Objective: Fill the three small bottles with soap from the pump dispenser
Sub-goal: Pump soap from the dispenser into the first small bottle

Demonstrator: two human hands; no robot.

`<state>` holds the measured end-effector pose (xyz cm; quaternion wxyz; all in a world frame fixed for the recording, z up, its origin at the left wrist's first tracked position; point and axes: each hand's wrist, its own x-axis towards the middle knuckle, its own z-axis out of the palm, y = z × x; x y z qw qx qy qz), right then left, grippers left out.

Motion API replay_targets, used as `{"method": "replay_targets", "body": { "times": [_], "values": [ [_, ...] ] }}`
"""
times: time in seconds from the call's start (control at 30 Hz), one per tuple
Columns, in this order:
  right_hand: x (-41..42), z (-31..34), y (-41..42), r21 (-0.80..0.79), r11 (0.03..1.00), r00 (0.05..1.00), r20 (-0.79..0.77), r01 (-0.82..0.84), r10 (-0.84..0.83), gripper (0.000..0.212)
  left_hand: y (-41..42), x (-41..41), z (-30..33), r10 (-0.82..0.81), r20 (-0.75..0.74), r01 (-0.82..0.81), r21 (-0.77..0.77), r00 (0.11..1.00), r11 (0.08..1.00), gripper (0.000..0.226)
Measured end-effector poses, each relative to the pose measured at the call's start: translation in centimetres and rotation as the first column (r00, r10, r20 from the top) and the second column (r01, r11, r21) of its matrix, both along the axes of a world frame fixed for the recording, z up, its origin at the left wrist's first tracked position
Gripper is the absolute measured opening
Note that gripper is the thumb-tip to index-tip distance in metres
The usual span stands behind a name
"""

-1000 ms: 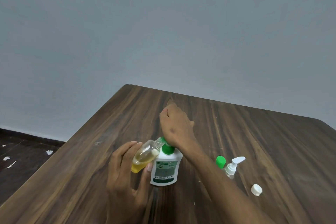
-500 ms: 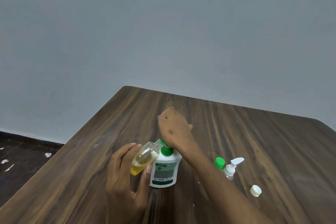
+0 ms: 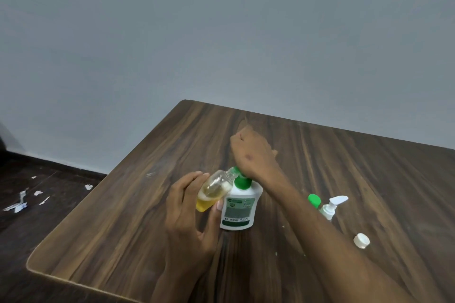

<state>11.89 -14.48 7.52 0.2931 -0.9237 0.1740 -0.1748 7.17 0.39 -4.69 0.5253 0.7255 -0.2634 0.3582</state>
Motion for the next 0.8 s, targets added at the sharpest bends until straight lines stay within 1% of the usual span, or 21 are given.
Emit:
{"method": "replay_targets", "body": {
  "times": [0.13, 0.23, 0.37, 0.47, 0.6, 0.7, 0.8],
  "values": [
    [-0.05, 0.52, 0.00, -0.033, 0.999, 0.999, 0.053, 0.013, -0.011, 0.025, 0.10, -0.10, 0.14, 0.000, -0.014, 0.000, 0.006, 1.000, 1.000, 0.040],
    [-0.27, 0.57, 0.11, 0.011, 1.000, 1.000, 0.018, 0.001, -0.001, 0.024, 0.09, -0.15, 0.14, -0.004, -0.020, 0.004, 0.010, 1.000, 1.000, 0.041],
    [-0.11, 0.67, 0.08, -0.059, 0.998, 0.999, 0.052, 0.012, -0.009, 0.022, 0.06, -0.05, 0.16, 0.003, -0.020, -0.002, 0.004, 1.000, 1.000, 0.040],
    [-0.10, 0.50, -0.03, -0.020, 1.000, 1.000, 0.021, 0.000, 0.000, 0.023, -0.02, 0.03, -0.02, 0.012, -0.018, -0.012, 0.012, 1.000, 1.000, 0.040],
    [0.25, 0.45, 0.11, -0.065, 0.998, 0.998, 0.056, 0.006, -0.002, 0.025, 0.07, 0.06, -0.02, 0.022, -0.012, -0.022, 0.014, 1.000, 1.000, 0.039],
    [-0.10, 0.40, -0.01, 0.004, 1.000, 1.000, 0.010, 0.000, 0.000, 0.030, 0.03, -0.03, -0.02, 0.022, -0.015, -0.022, 0.021, 1.000, 1.000, 0.039],
    [0.07, 0.38, 0.08, -0.062, 0.998, 0.998, 0.057, 0.007, -0.004, 0.024, 0.05, -0.01, -0.05, 0.012, -0.027, -0.011, 0.015, 1.000, 1.000, 0.041]
  ]
}}
